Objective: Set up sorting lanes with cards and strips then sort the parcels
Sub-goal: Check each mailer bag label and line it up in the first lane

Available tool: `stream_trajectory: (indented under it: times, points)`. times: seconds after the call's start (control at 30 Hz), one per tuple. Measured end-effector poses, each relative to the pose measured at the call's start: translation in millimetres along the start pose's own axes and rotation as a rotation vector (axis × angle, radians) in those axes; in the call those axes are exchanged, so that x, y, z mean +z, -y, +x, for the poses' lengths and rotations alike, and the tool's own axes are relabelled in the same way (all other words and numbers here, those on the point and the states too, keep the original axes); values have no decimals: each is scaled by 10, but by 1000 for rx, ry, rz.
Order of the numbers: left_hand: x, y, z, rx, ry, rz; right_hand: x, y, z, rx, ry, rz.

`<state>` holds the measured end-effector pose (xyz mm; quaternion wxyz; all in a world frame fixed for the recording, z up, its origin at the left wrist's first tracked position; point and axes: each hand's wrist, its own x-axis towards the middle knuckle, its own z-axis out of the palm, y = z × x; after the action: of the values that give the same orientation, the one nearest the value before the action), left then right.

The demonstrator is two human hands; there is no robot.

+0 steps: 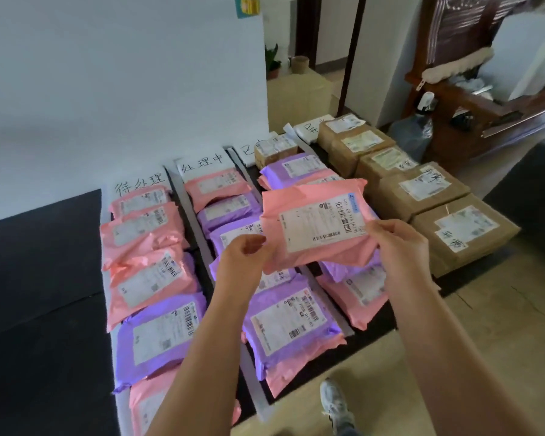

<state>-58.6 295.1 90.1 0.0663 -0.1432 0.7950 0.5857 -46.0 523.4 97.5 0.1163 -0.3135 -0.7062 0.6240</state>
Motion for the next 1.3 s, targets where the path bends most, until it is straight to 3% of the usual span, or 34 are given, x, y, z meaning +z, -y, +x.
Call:
stream_trajectory:
  times: [0.37,0.5,0.7,0.93,1.3]
  points:
    - [189,-39,492,-162,-435,-142,790,93,1029,-222,476,-285]
    - [2,86,719,-197,-500,-21,1255,54,1081,-310,584,-343]
    - [-189,349,1049,-244,-415,207,1738,-68,1146,-356,664,-512]
    - [-219,611,1217,-326,-248,467,1924,-278,1134,-283,770,-740]
    - [-284,646,1204,-250,-217,424,1940,-238,944,-351,744,-746]
